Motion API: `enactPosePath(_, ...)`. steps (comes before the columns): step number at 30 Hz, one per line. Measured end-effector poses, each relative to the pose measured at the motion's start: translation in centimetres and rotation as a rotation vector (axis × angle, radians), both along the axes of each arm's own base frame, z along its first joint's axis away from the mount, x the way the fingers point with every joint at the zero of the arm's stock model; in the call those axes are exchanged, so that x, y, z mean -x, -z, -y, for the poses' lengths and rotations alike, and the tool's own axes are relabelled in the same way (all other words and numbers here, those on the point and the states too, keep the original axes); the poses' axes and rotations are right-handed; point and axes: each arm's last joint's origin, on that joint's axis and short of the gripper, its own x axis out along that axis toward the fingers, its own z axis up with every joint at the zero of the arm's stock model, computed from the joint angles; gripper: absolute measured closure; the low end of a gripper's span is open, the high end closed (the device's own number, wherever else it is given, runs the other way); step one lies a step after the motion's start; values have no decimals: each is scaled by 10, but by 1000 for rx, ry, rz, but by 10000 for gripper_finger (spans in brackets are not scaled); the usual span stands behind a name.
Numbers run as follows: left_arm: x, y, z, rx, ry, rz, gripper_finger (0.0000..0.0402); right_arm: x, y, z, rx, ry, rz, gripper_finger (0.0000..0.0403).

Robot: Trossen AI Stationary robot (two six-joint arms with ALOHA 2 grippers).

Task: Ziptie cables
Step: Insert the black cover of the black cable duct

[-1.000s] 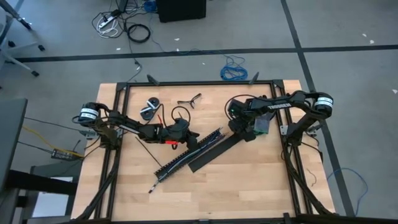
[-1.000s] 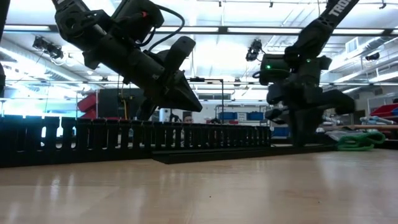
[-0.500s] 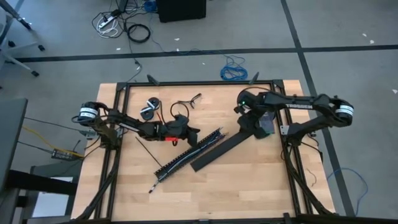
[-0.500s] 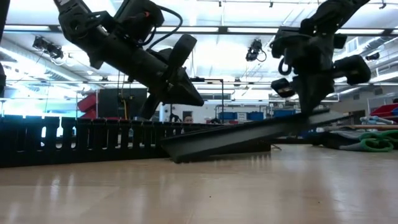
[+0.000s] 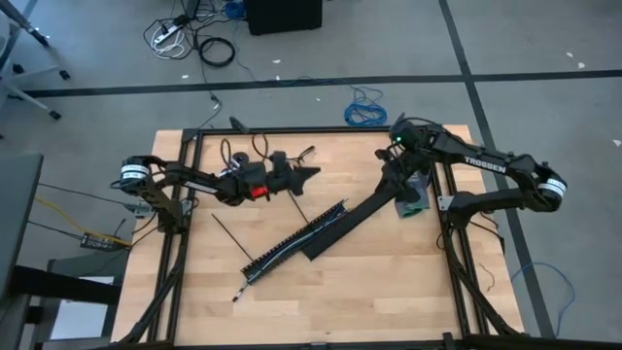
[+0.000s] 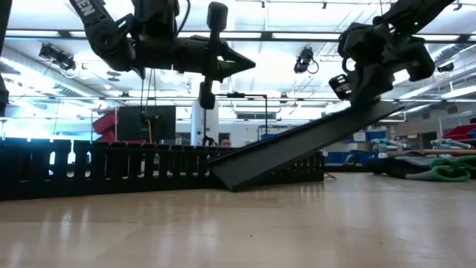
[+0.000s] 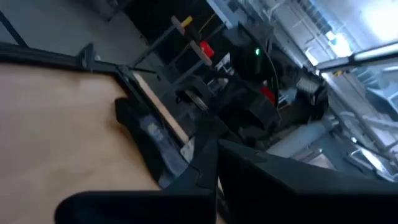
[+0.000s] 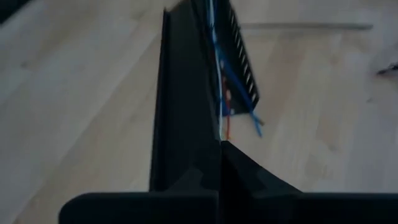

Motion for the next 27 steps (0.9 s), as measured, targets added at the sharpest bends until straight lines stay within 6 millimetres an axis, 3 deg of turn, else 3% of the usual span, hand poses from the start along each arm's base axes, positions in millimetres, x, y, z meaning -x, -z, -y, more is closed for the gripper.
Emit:
enactPosePath(10,16,-21,-33,-13,-93,68,400,14,-26,11,-139,13,261,402)
enactPosePath(14,19,-23,-43,15,-102,93,400,18,-37,17,-120,91,326,402)
enactPosePath(18,20,-23,-47,15,-106,95,400,22,-40,19,-180,212,288,402)
enactPosePath(22,21,-23,-48,-5,-113,88,400,24,-32,10,-250,210,190,401)
enactPosePath(27,21,-23,-49,-56,-132,67,400,23,-17,-2,-18,115,21,379)
